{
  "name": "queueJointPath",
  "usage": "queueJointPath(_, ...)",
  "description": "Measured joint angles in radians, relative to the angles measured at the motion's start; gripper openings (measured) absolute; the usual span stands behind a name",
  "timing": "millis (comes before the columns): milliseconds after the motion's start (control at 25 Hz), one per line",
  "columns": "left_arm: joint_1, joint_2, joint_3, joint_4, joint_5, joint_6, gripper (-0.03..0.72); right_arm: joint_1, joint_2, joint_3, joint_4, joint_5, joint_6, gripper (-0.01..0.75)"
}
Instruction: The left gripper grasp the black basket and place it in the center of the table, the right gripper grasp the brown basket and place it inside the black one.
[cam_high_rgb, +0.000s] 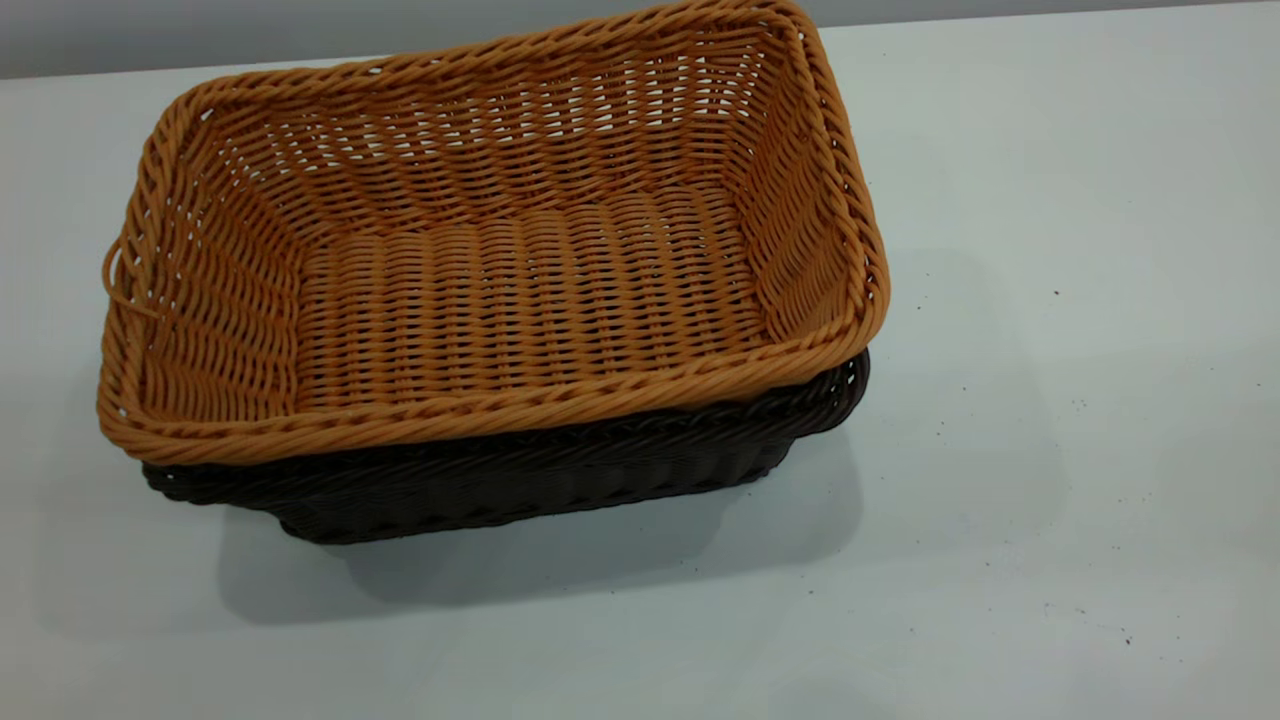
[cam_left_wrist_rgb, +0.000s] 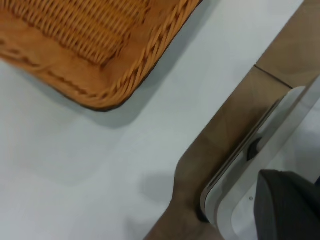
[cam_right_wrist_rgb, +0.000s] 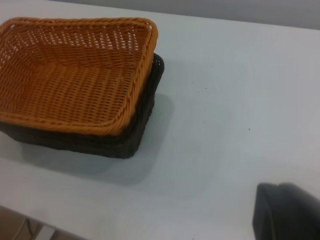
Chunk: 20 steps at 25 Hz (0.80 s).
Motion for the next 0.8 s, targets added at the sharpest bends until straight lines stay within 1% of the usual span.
queueJointPath(280,0.000,-0.217,0.112,-0.016,-0.076,-0.028,-0.001,0.000,0.000,-0.001,0.000,0.002,0.002,0.000)
queueJointPath(600,0.000,-0.440,0.142,-0.016,-0.075,-0.038,-0.001,0.000,0.000,-0.001,0.000,0.002,0.001,0.000)
queueJointPath(800,0.000,-0.480,0.165,-0.013,-0.046,-0.038,-0.001,0.000,0.000,-0.001,0.000,0.002,0.001,0.000)
